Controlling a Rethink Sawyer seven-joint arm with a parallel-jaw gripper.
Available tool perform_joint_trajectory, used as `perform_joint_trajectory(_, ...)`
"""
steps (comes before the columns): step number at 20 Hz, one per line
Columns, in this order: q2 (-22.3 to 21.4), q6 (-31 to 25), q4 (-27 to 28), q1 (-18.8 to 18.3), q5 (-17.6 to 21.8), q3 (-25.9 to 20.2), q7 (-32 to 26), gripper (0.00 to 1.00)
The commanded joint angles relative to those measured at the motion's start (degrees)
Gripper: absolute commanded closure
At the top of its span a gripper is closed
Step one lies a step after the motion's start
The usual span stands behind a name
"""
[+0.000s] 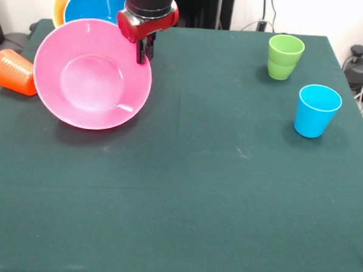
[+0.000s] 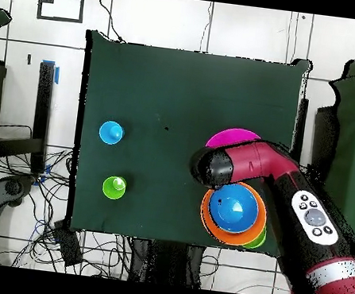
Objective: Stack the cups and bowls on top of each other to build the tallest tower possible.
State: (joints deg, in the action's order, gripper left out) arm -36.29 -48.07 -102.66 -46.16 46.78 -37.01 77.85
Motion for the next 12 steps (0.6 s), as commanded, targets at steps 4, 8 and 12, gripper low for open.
perform_joint_trajectory(4, -8.6, -16.7, -5.6, -8.2, -18.5, -5.7, -9.9, 1.0)
perform_joint_trajectory(8, -8.7, -19.4, -5.7, -11.3, -21.4, -7.1, -11.6, 1.0)
perform_joint_trajectory(12, -10.4, -18.7, -8.9, -15.4, -23.3, -8.8, -11.5, 1.0)
